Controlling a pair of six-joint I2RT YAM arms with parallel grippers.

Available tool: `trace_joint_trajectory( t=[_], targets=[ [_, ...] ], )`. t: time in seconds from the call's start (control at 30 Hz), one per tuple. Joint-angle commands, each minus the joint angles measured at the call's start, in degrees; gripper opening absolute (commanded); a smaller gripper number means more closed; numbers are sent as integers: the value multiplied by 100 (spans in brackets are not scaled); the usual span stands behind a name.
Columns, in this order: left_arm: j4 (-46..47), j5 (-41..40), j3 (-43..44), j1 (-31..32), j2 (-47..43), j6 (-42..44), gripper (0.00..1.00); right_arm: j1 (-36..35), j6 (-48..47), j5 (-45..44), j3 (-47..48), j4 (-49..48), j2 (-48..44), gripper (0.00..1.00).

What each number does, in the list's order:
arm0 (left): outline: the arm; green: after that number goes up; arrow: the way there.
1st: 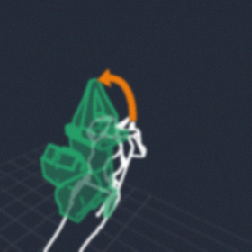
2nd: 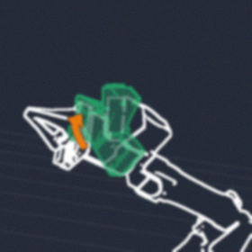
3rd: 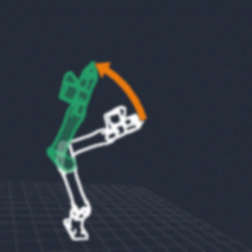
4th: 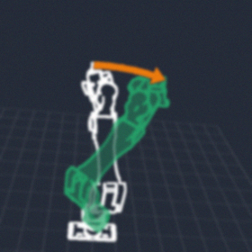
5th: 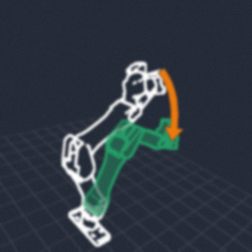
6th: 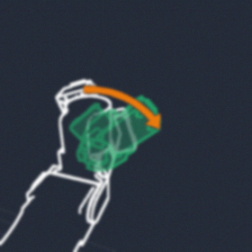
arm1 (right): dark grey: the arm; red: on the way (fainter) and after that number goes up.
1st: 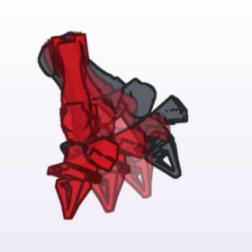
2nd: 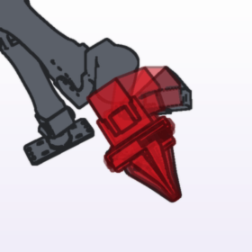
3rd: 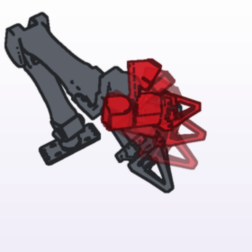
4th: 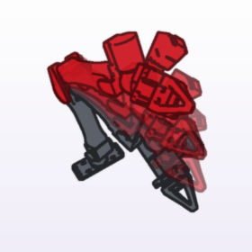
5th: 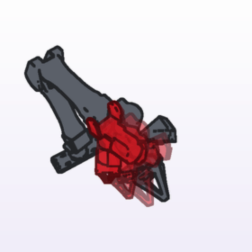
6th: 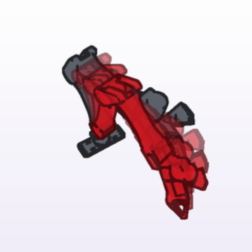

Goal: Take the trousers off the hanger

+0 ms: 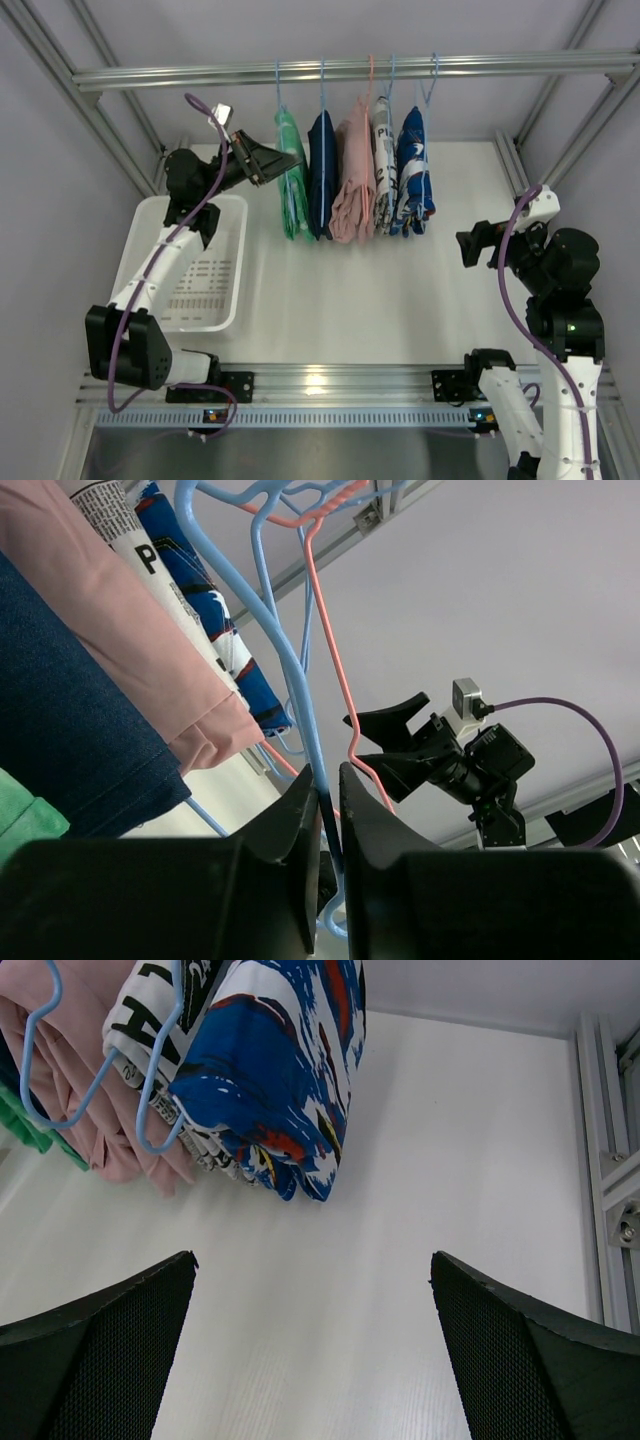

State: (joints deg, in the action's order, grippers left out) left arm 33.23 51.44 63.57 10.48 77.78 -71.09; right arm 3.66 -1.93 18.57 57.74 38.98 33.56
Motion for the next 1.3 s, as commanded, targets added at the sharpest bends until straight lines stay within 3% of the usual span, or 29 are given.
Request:
trace_joint_trajectory(
  t=[0.0, 0.07, 0.17, 0.4, 1.03, 1.27],
  targets=[
    [272, 68, 348, 15, -17, 69, 13, 109, -9, 42, 10, -391, -8, 100],
    [236, 68, 428, 15, 0, 104, 3, 109, -9, 50, 10, -383, -8, 99],
    [201, 155, 700, 15, 53, 297, 0, 109, 0, 16, -8, -409, -16, 99],
    [227, 147, 1157, 15, 18, 781, 0, 109, -9, -2, -61, -435, -69, 100],
    [789, 24, 1447, 15, -579, 561, 0, 109, 141, 349, -69, -646, -262, 100],
    [606, -55, 1694, 15, -702, 500, 0, 109, 149, 498, -78, -646, -306, 100]
  ],
)
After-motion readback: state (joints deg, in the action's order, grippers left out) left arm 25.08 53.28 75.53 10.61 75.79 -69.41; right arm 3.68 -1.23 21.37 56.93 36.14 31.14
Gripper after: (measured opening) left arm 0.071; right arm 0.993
